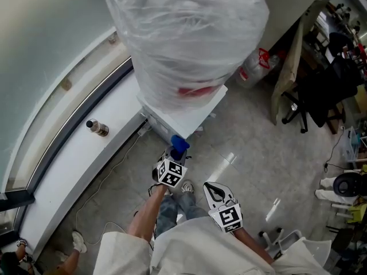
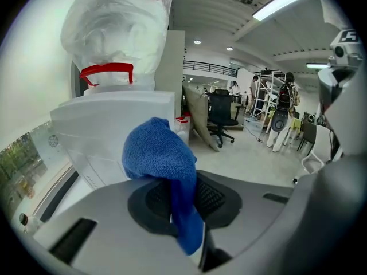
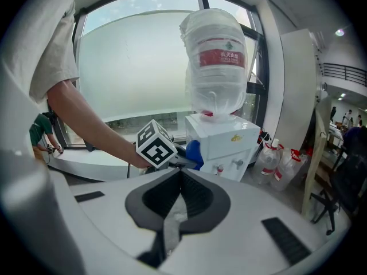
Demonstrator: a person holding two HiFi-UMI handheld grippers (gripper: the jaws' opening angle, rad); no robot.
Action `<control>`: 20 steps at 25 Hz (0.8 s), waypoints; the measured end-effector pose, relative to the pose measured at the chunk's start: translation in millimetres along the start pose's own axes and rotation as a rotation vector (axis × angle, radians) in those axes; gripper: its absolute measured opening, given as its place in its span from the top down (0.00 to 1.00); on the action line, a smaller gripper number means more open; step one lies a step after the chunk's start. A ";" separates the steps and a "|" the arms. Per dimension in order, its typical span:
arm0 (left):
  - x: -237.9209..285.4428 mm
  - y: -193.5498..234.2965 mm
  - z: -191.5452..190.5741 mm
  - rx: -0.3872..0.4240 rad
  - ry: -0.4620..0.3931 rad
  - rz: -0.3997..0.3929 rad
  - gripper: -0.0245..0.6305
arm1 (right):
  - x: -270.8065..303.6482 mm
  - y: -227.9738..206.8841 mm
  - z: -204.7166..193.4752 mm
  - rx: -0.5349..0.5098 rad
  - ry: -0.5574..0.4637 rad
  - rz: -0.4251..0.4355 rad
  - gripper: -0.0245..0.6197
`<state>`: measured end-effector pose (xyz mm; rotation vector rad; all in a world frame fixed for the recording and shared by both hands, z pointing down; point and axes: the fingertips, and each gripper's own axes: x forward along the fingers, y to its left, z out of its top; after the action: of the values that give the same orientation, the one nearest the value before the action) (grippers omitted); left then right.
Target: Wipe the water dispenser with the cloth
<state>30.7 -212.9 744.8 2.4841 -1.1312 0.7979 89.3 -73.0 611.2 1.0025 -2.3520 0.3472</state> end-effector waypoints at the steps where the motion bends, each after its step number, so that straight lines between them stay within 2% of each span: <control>1: 0.4 0.2 0.5 0.001 0.003 0.001 0.87 | -1.5 -1.2 -0.8 0.002 0.000 0.001 0.94; 5: -4.1 8.3 -3.4 -0.009 0.011 0.026 0.87 | -5.7 -4.8 -2.5 0.007 -0.008 0.002 0.94; 10: -33.6 30.6 -2.4 -0.113 -0.040 0.124 0.87 | -8.0 -3.9 2.2 -0.013 -0.033 0.015 0.94; 15: -73.3 46.9 26.3 -0.120 -0.106 0.206 0.87 | -8.8 -3.6 20.4 -0.030 -0.091 0.036 0.94; 20: -118.3 55.0 71.4 -0.089 -0.179 0.257 0.87 | -10.7 -3.0 57.7 -0.056 -0.177 0.040 0.94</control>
<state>-48.8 -211.7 619.2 2.4049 -1.5375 0.5826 75.1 -93.9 558.2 0.9971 -2.5284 0.2138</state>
